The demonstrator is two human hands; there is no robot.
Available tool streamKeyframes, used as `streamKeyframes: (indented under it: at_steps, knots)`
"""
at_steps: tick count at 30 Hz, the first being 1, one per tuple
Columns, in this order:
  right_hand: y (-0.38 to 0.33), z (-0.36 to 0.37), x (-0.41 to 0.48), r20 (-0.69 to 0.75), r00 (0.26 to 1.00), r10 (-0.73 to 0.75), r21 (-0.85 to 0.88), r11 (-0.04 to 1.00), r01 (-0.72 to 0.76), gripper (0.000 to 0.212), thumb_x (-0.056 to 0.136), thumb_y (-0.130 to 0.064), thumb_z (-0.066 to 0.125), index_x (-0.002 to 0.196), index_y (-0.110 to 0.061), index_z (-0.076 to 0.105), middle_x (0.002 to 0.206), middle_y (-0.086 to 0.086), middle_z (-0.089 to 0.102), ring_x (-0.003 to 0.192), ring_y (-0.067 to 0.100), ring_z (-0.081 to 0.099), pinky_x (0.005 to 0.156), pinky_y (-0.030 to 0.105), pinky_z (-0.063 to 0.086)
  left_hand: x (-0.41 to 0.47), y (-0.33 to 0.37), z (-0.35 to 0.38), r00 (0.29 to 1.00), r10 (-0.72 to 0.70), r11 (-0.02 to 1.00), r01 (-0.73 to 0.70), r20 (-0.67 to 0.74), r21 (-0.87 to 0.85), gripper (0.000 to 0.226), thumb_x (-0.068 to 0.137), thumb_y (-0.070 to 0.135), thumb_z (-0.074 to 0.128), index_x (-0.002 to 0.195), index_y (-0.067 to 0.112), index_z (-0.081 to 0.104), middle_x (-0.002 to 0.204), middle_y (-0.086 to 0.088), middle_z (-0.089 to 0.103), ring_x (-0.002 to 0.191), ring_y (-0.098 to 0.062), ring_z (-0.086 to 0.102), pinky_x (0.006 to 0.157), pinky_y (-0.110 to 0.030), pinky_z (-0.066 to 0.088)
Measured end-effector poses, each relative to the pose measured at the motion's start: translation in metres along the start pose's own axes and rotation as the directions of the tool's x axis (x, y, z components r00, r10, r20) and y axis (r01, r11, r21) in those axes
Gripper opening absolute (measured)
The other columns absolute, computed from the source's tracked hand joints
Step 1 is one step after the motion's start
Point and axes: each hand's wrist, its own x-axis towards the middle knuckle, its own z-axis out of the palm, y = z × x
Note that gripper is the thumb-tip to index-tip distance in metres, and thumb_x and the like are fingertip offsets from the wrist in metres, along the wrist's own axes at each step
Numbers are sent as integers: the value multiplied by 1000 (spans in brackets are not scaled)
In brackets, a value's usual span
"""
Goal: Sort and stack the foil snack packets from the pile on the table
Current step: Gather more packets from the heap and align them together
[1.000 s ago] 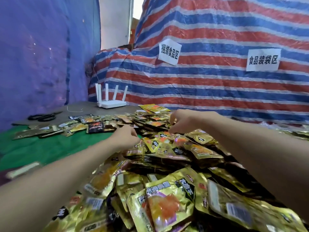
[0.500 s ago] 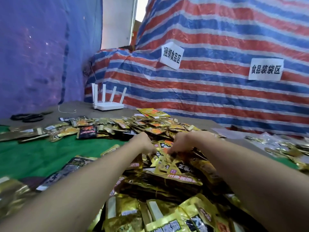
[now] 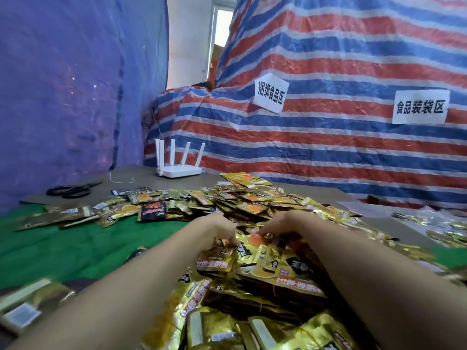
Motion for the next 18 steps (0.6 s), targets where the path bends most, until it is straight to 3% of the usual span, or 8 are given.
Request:
streamKeyframes:
  at_steps: [4, 6, 7, 9, 11, 13, 16, 18]
  knots:
    - [-11, -2, -3, -55, 998, -3, -1, 1000, 3, 21, 90, -31, 74, 97, -13, 65, 58, 5, 70, 43, 15, 66, 36, 21, 49, -3, 2, 1, 1000, 5, 999, -4, -21, 31, 49, 85, 14, 77, 128, 0, 57, 126, -20, 61, 112, -32, 60, 100, -45, 51]
    - [-14, -4, -6, -47, 998, 29, -15, 999, -29, 42, 88, -38, 75, 115, -7, 64, 92, 6, 77, 44, 14, 67, 42, 22, 51, -7, 4, 2, 999, 32, 998, -29, -43, 59, 55, 87, 14, 76, 134, -2, 51, 134, -23, 57, 124, -34, 57, 97, -41, 50]
    - [-15, -4, -6, -56, 998, 25, -21, 999, -26, 65, 86, -49, 73, 135, -8, 57, 116, 5, 72, 57, 15, 71, 49, 21, 52, -7, 4, 1, 998, 37, 998, -34, -58, 62, 55, 88, 13, 74, 135, -3, 50, 133, -23, 57, 125, -34, 57, 89, -38, 52]
    - [-18, -1, -6, -42, 999, 14, -6, 1000, -14, 95, 79, -76, 63, 147, -13, 45, 137, 8, 58, 102, 23, 69, 71, 27, 51, -11, 4, -5, 994, 41, 999, -37, -99, 34, 52, 89, 9, 73, 134, -3, 49, 123, -21, 61, 113, -30, 63, 72, -33, 46]
    - [-23, 4, -5, -37, 999, 7, 34, 999, -5, 88, 80, -81, 57, 132, -10, 51, 116, 9, 64, 96, 24, 68, 68, 30, 51, -17, 4, -14, 988, 62, 998, -61, -139, 10, 47, 90, 4, 69, 133, -2, 49, 113, -17, 64, 107, -29, 64, 74, -33, 49]
    - [-26, 11, -4, -159, 987, -17, -51, 999, 9, 65, 90, -61, 59, 129, -9, 56, 95, 5, 62, 79, 22, 65, 61, 30, 50, -22, 3, -22, 981, 80, 996, -86, -177, -28, 42, 94, 1, 62, 134, -2, 48, 96, -11, 66, 107, -28, 63, 82, -36, 53]
    - [-31, 13, -6, -282, 953, -110, -209, 977, 51, 45, 95, -44, 57, 125, -12, 59, 107, 5, 60, 102, 25, 63, 85, 36, 54, -32, 2, -33, 960, 107, 992, -119, -258, -31, 21, 95, 0, 58, 115, -4, 54, 98, -12, 69, 90, -22, 63, 54, -26, 44]
    - [-34, 8, -13, -305, 938, -166, -245, 965, 92, 27, 93, -40, 60, 100, -14, 61, 97, 4, 62, 89, 22, 63, 76, 35, 54, -34, 0, -41, 934, 144, 986, -162, -328, -26, 6, 96, -2, 53, 101, 1, 56, 108, -15, 70, 83, -21, 58, 48, -23, 38]
